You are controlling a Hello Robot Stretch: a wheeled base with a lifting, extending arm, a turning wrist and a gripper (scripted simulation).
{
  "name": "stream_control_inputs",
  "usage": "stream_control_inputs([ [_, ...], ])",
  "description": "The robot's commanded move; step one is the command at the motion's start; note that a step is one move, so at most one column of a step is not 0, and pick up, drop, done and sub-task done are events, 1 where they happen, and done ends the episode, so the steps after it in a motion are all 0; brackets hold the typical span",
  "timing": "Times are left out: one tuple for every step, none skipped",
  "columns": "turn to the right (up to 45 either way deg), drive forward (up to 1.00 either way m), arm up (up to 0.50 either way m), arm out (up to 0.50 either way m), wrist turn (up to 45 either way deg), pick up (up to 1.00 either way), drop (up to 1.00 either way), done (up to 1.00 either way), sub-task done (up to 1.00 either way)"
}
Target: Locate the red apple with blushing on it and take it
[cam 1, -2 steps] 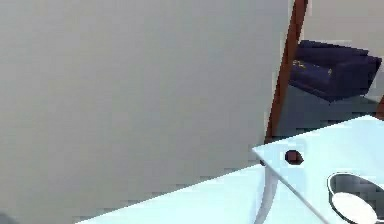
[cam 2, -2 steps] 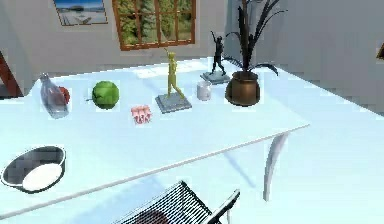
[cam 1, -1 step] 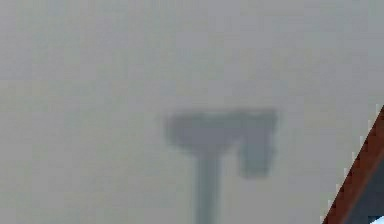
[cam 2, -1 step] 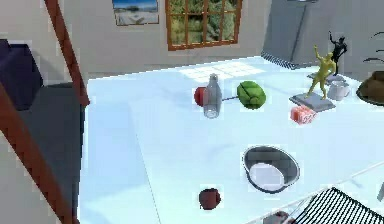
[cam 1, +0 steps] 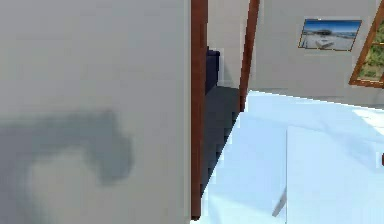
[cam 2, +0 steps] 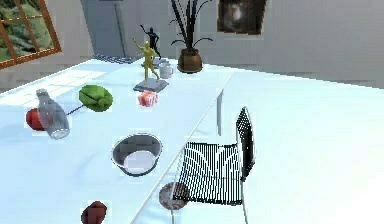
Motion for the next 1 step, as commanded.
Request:
stream_control_inputs([
  [12.0,0.00,0.00,0.00,0.0,0.00,0.00,0.00,0.00],
])
